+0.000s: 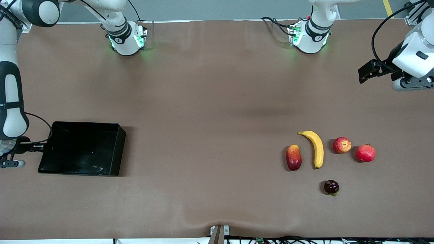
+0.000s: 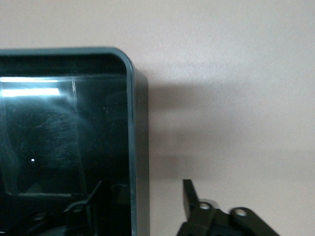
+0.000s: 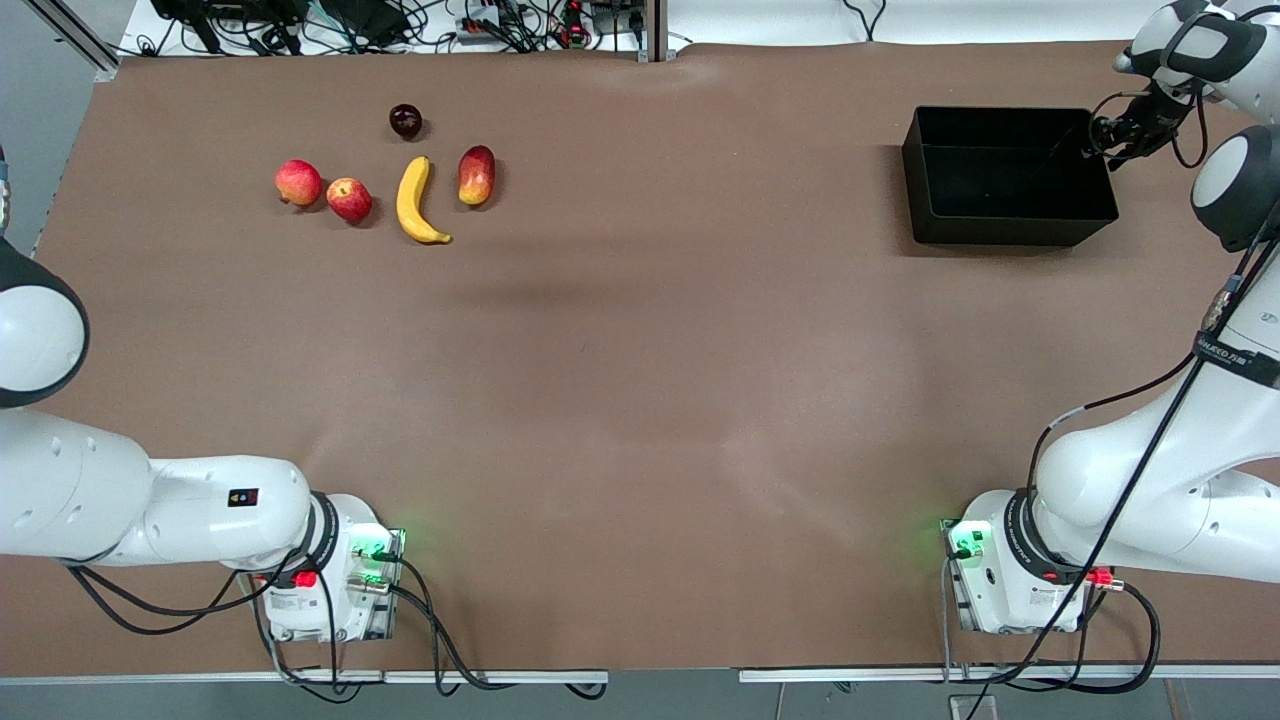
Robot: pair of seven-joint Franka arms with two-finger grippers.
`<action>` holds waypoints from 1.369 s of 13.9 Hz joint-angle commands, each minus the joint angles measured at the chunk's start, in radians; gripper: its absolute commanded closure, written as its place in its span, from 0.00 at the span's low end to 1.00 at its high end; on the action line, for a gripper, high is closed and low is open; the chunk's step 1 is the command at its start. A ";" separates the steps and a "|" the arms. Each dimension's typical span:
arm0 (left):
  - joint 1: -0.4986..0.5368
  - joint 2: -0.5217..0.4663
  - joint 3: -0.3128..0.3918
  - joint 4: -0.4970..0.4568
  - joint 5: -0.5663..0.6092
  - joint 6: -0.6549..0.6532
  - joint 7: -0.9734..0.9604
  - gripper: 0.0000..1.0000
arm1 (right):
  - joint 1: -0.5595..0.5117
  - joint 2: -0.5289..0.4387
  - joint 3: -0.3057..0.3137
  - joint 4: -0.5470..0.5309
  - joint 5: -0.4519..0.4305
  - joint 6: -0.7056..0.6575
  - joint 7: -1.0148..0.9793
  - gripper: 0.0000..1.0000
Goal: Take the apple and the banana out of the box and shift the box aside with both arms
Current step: 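Release the box rim and lift the right gripper away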
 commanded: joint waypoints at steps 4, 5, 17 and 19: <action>-0.005 -0.012 -0.004 -0.007 -0.018 0.001 0.000 0.00 | 0.047 -0.142 0.080 0.028 0.009 -0.030 0.021 0.00; -0.008 -0.012 -0.005 -0.007 -0.018 0.001 0.000 0.00 | 0.088 -0.184 0.077 0.025 0.003 -0.079 0.084 0.00; -0.003 -0.022 -0.019 -0.003 -0.044 0.001 0.003 0.00 | 0.349 -0.712 0.082 -0.190 -0.149 -0.427 0.606 0.00; -0.002 -0.022 -0.019 -0.001 -0.046 0.001 0.006 0.00 | 0.338 -0.716 0.080 -0.170 -0.149 -0.479 0.686 0.00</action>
